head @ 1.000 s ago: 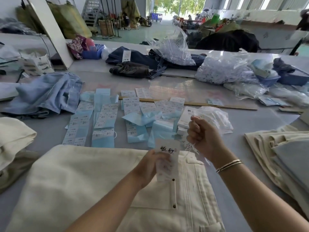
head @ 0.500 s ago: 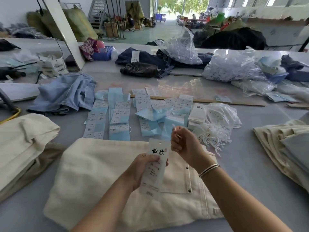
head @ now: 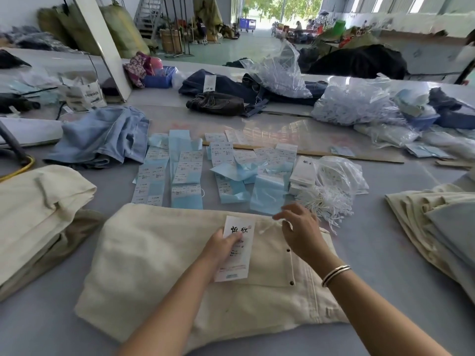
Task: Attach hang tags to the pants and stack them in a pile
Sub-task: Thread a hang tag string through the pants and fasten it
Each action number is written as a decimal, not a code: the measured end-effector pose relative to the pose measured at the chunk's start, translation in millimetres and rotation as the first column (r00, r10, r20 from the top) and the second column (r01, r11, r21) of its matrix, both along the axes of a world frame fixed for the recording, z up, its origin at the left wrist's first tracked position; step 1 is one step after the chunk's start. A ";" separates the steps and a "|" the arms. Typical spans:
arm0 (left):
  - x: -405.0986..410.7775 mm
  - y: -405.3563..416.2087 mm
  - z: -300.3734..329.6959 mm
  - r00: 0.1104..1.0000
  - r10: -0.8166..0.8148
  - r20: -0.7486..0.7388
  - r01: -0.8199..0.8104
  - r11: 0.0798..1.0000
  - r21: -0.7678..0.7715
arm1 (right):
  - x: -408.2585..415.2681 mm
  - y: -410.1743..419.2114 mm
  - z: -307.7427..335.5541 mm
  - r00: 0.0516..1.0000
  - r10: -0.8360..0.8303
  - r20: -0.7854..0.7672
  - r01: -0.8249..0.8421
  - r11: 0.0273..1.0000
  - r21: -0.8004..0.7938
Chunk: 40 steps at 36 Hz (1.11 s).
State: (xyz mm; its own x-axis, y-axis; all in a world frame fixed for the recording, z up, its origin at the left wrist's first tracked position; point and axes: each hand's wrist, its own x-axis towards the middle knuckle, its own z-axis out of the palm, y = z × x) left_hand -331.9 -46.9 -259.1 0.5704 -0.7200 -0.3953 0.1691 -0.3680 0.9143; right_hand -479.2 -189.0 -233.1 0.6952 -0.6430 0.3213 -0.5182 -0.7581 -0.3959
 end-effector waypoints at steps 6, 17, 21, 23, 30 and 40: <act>-2.0 -1.5 -4.1 0.996 0.029 0.082 -0.025 0.998 -0.049 | -12.2 -12.1 3.8 0.995 0.055 -0.084 -0.057 0.998 -0.019; -4.6 0.2 -7.2 1.000 0.024 -0.001 -0.024 0.978 -0.205 | -16.8 -17.1 1.1 0.991 -0.044 -0.129 0.041 0.999 -0.023; -5.5 3.6 -9.8 0.998 -0.024 0.053 0.036 0.970 -0.240 | -8.6 -13.0 -4.4 0.972 -0.073 -0.224 0.047 0.992 -0.120; -6.0 4.3 -11.2 0.997 -0.025 0.072 0.042 0.971 -0.236 | -5.2 -12.8 -4.4 0.963 -0.084 -0.256 0.054 0.991 -0.124; -7.7 6.0 -16.0 0.995 -0.058 0.086 0.079 0.963 -0.257 | 20.0 10.4 8.5 0.968 -0.096 0.230 0.024 0.954 0.298; -6.9 17.0 -13.5 0.993 -0.042 -0.114 -0.005 0.925 -0.380 | 32.4 39.0 -15.4 0.863 -0.262 0.432 -0.238 0.544 0.805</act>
State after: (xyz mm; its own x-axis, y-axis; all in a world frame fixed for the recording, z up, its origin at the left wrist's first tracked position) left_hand -338.8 -29.9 -272.5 0.5219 -0.8391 -0.1537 0.2802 -0.0016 0.9599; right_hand -446.8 -150.1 -248.6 0.6095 -0.7881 -0.0864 -0.0906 0.0390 -0.9951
